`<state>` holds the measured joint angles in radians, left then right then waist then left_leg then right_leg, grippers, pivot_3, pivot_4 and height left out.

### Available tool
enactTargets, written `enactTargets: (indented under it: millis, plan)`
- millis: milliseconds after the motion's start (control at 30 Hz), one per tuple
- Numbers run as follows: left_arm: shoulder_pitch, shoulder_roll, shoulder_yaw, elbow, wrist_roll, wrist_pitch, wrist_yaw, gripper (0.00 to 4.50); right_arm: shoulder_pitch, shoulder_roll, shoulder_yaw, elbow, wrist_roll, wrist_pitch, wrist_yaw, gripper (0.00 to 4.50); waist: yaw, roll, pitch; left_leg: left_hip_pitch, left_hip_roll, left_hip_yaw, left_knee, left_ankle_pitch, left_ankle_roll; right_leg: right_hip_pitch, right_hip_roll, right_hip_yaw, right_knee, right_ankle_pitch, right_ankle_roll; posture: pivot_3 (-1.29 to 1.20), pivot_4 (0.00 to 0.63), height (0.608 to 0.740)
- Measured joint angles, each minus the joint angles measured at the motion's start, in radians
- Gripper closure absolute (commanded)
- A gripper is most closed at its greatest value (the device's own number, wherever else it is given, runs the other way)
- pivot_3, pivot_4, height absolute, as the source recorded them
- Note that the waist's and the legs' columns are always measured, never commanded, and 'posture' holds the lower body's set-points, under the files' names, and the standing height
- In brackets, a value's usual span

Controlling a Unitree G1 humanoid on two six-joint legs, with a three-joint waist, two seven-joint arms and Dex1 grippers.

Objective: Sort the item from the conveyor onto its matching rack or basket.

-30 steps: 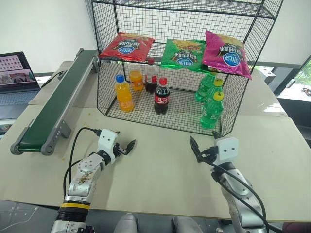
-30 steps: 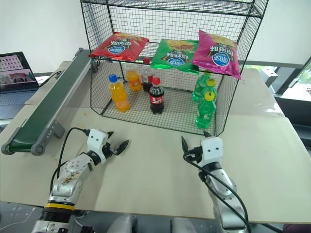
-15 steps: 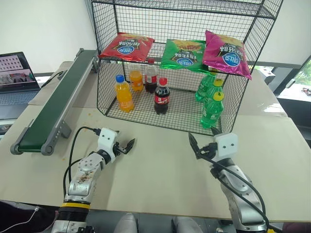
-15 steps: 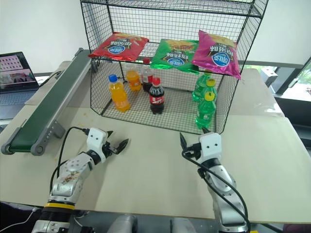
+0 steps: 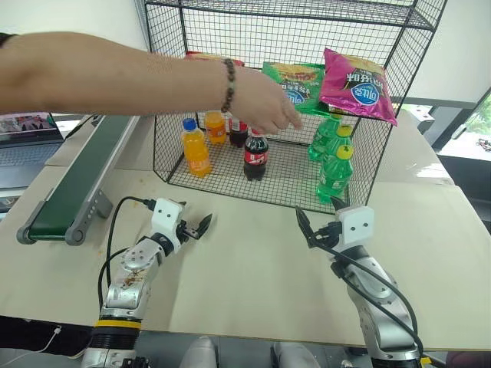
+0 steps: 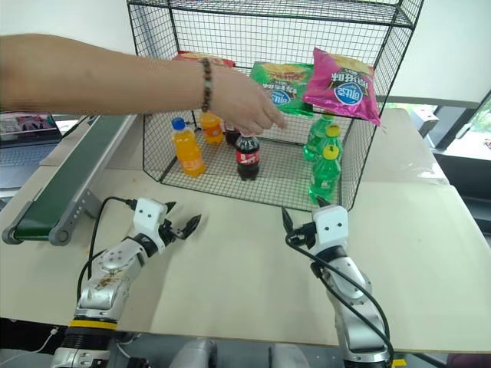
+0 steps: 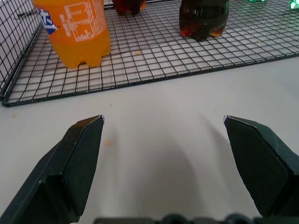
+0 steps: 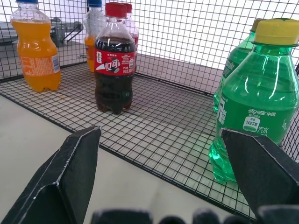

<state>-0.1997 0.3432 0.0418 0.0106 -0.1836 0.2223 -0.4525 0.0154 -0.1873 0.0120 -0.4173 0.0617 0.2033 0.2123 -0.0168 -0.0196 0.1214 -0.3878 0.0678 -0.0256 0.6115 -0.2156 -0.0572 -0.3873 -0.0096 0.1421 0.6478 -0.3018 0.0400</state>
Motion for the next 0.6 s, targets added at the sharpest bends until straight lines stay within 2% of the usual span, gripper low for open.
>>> enactTargets:
  millis: [600]
  plan:
    - [-0.004, 0.005, 0.007, 0.002, 0.000, 0.000, -0.007, 0.13, -0.011, 0.007, 0.001, 0.028, 0.000, 0.000, -0.002, 0.00, 0.000, 0.000, 0.000, 0.000, 0.000, 0.000, 0.000, 0.000, 0.000, 0.000, 0.000, 0.000, 0.000, 0.000, 0.000, 0.00, 0.150, 0.740]
